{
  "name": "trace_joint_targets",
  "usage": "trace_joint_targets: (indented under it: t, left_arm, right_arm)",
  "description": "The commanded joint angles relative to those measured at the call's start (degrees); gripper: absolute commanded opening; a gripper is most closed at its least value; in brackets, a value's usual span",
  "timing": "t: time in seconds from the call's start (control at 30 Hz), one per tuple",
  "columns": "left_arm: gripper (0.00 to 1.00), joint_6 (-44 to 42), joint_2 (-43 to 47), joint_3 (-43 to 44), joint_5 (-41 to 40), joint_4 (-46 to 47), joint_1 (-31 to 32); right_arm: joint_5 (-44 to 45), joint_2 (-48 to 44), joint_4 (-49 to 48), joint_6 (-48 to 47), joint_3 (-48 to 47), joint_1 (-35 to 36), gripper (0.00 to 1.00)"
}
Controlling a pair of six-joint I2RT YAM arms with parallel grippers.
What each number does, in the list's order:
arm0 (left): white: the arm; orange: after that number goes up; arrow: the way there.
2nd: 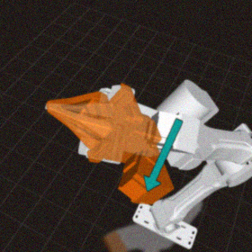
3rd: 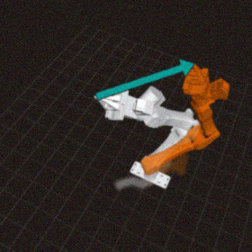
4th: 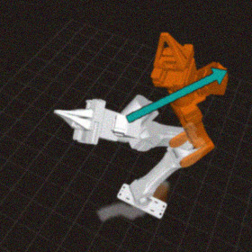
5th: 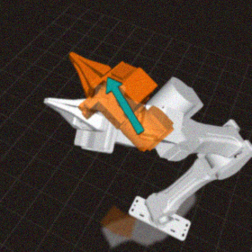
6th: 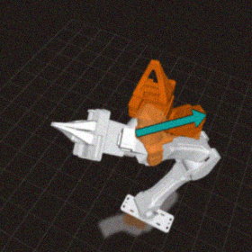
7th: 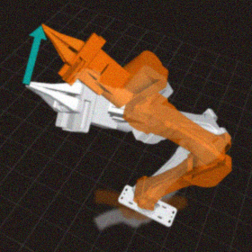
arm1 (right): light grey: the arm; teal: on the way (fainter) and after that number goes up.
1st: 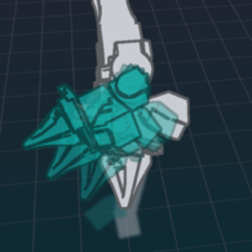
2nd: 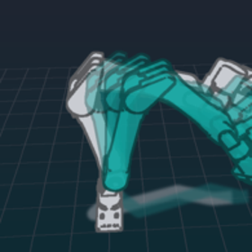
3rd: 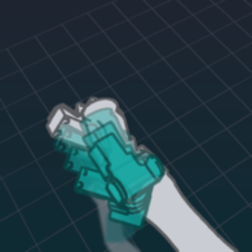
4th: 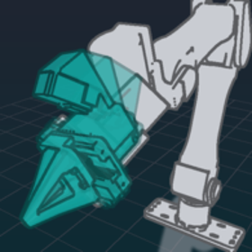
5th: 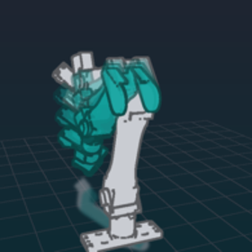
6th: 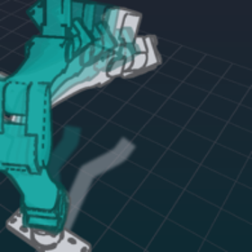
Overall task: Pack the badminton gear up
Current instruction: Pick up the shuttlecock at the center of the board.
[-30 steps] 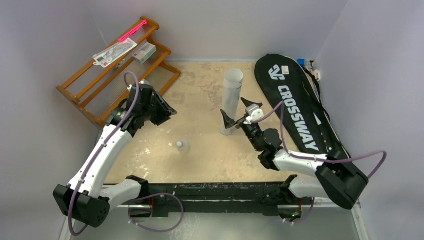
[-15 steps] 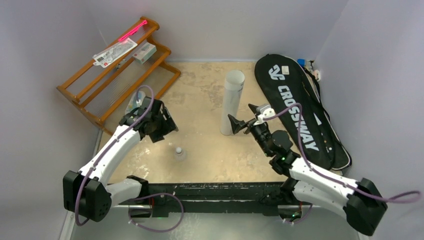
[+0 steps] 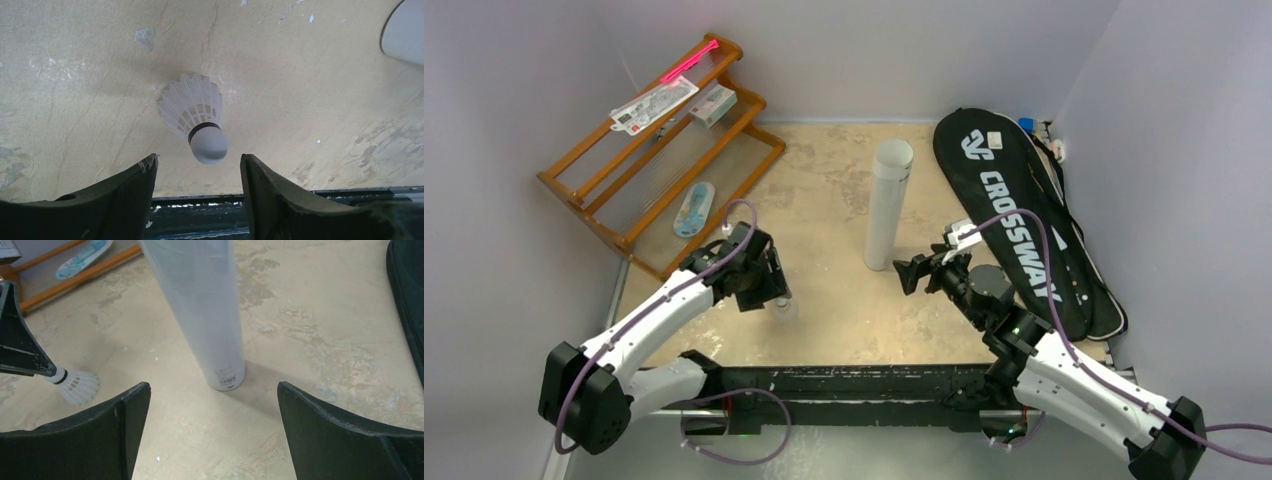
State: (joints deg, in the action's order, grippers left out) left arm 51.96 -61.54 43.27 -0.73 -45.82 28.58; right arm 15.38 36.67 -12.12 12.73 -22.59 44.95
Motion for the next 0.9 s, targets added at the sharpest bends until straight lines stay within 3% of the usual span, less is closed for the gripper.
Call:
trace_joint_targets:
  t: [0.0,0.27,0.47,0.57,0.87]
  left_arm:
    - [0.57,1.53,-2.16,0.86,-2.48,2.26,2.28]
    - [0.47,1.91,-6.06,2.63,-5.58,3.12,4.62]
    - [0.1,2.1,-6.22,5.72,-7.26,0.75,5.07]
    - [0.01,1.74,-5.6,8.98,-7.04,-2.04,5.0]
    - [0.01,3.6,2.93,12.5,13.52,10.96,3.87]
  right_arm:
    - [-0.93,-0.06,3.72,2.16,-2.89,0.14,0.97]
    - [-1.87,-0.39,4.52,2.27,-3.4,0.14,0.97]
    - [-3.9,-1.41,5.16,2.38,-3.35,0.14,0.97]
    - [-9.4,-1.3,7.07,1.34,-4.79,0.14,0.95]
    - [-26.77,-3.1,11.94,4.99,-9.66,0.14,0.89]
